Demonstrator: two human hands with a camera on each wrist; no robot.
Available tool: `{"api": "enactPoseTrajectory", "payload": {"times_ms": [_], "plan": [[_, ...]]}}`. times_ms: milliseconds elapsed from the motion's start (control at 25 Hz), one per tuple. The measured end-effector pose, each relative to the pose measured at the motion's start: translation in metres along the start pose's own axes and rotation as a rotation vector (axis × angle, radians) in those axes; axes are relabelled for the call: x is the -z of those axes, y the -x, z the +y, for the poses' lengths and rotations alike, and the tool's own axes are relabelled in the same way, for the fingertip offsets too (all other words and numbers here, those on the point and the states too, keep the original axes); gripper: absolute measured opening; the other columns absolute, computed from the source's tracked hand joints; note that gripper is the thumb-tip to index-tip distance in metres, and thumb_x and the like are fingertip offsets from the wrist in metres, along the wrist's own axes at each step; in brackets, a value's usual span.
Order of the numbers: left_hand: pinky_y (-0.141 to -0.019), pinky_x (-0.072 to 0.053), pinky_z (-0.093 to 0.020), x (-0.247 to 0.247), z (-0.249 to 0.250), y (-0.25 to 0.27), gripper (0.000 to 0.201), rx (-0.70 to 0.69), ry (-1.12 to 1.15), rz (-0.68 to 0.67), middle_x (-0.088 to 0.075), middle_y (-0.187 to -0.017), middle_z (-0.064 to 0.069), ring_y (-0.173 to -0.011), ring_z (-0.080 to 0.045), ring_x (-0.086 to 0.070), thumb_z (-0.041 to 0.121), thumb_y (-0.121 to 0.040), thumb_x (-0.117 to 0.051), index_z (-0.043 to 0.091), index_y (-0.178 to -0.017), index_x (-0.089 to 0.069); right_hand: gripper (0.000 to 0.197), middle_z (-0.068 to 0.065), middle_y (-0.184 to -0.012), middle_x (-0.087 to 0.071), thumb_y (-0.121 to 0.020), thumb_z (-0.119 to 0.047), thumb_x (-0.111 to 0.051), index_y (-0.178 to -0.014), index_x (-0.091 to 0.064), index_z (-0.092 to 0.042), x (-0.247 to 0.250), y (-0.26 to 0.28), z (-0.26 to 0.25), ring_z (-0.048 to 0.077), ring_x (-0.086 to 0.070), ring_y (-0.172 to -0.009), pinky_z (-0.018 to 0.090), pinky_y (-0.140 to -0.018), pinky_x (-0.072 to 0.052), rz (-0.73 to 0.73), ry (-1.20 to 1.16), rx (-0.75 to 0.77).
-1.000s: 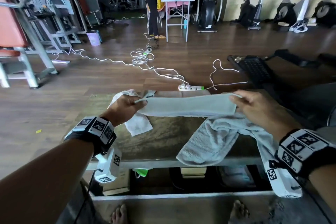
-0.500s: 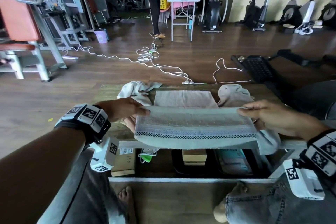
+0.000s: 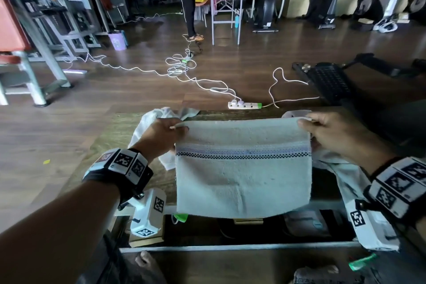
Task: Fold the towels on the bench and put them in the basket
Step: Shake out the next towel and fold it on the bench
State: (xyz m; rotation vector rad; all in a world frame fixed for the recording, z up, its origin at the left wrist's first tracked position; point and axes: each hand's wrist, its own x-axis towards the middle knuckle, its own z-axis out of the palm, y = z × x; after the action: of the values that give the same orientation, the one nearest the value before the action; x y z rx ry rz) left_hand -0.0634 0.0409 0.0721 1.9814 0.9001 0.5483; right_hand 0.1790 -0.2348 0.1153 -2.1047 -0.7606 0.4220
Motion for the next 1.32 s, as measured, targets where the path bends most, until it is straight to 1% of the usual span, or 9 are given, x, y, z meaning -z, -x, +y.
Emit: {"api": "enactPoseTrajectory", "payload": {"times_ms": [120, 320, 520, 640, 840, 960, 1040, 1200, 1320], "plan": [[-0.054, -0.054, -0.034, -0.011, -0.007, -0.046, 0.007, -0.059, -0.108, 0.091, -0.061, -0.065, -0.006, -0.048, -0.021, -0.056, 0.014, -0.09, -0.067, 0.012, -0.087, -0.073, 0.019, 0.006, -0.083, -0.074, -0.099, -0.026, -0.058, -0.101, -0.073, -0.015, -0.012, -0.059, -0.001, 0.017, -0.067, -0.064, 0.017, -0.048, -0.049, 0.029, 0.226, 0.023], [-0.073, -0.059, -0.037, -0.031, -0.028, -0.119, 0.018, 0.024, -0.336, 0.098, -0.073, -0.088, -0.013, -0.079, -0.031, -0.071, 0.026, -0.088, -0.068, 0.015, -0.101, -0.074, 0.013, 0.005, -0.076, -0.068, -0.091, -0.021, -0.067, -0.082, -0.07, -0.013, -0.054, -0.159, 0.015, 0.023, -0.063, -0.078, 0.023, -0.069, -0.037, 0.11, 0.369, 0.073], [-0.077, -0.048, -0.026, -0.061, -0.063, -0.168, 0.038, -0.024, -0.467, -0.016, -0.068, -0.111, -0.01, -0.099, -0.029, -0.066, 0.03, -0.087, -0.066, 0.014, -0.121, -0.062, 0.022, 0.002, -0.067, -0.059, -0.088, -0.02, -0.066, -0.067, -0.06, -0.018, -0.1, -0.219, 0.053, 0.027, -0.062, -0.078, 0.026, -0.07, -0.041, 0.071, 0.538, 0.054], [-0.071, -0.057, -0.032, -0.077, -0.078, -0.173, 0.011, -0.116, -0.516, -0.073, -0.067, -0.114, -0.014, -0.081, -0.029, -0.068, 0.016, -0.085, -0.07, 0.008, -0.093, -0.072, 0.022, 0.001, -0.067, -0.057, -0.09, -0.017, -0.066, -0.069, -0.061, -0.019, -0.121, -0.228, 0.075, 0.023, -0.057, -0.072, 0.024, -0.061, -0.038, -0.058, 0.618, 0.068], [-0.083, -0.058, -0.03, -0.076, -0.069, -0.17, 0.015, -0.118, -0.592, -0.121, -0.064, -0.123, -0.017, -0.095, -0.027, -0.068, 0.011, -0.087, -0.07, 0.002, -0.1, -0.072, 0.016, 0.004, -0.075, -0.062, -0.09, -0.016, -0.066, -0.075, -0.06, -0.017, -0.122, -0.22, 0.063, 0.026, -0.062, -0.078, 0.027, -0.064, -0.039, -0.132, 0.576, 0.078], [-0.083, -0.059, -0.033, -0.071, -0.058, -0.161, 0.022, -0.077, -0.567, -0.097, -0.061, -0.126, -0.013, -0.092, -0.022, -0.063, 0.006, -0.082, -0.071, 0.01, -0.104, -0.07, 0.017, -0.003, -0.066, -0.057, -0.089, -0.018, -0.071, -0.076, -0.062, -0.014, -0.114, -0.185, 0.042, 0.017, -0.054, -0.065, 0.029, -0.055, -0.035, -0.067, 0.376, 0.179], [-0.088, -0.055, -0.033, -0.072, -0.045, -0.148, 0.036, -0.164, -0.515, -0.075, -0.057, -0.12, -0.005, -0.1, -0.017, -0.057, 0.016, -0.076, -0.08, 0.021, -0.108, -0.066, 0.016, -0.005, -0.063, -0.056, -0.088, -0.019, -0.073, -0.076, -0.064, -0.015, -0.113, -0.151, 0.028, 0.009, -0.049, -0.058, 0.025, -0.053, -0.034, -0.093, 0.281, 0.259], [-0.074, -0.041, -0.006, -0.092, 0.006, -0.082, 0.037, -0.476, -0.189, -0.254, -0.063, -0.097, 0.018, -0.09, 0.008, -0.057, 0.017, -0.07, -0.087, 0.02, -0.102, -0.069, 0.01, -0.008, -0.076, -0.066, -0.083, -0.015, -0.077, -0.084, -0.069, -0.02, -0.121, -0.083, 0.011, 0.001, -0.057, -0.063, 0.017, -0.055, -0.039, -0.113, 0.117, 0.376], [-0.067, -0.036, -0.005, -0.107, 0.014, -0.051, 0.032, -0.607, -0.112, -0.155, -0.061, -0.087, 0.014, -0.08, 0.001, -0.056, 0.018, -0.067, -0.089, 0.017, -0.091, -0.068, 0.025, -0.009, -0.088, -0.066, -0.077, -0.001, -0.076, -0.086, -0.067, -0.023, -0.126, -0.061, 0.007, -0.001, -0.06, -0.079, 0.014, -0.065, -0.044, -0.066, 0.125, 0.481]]}}
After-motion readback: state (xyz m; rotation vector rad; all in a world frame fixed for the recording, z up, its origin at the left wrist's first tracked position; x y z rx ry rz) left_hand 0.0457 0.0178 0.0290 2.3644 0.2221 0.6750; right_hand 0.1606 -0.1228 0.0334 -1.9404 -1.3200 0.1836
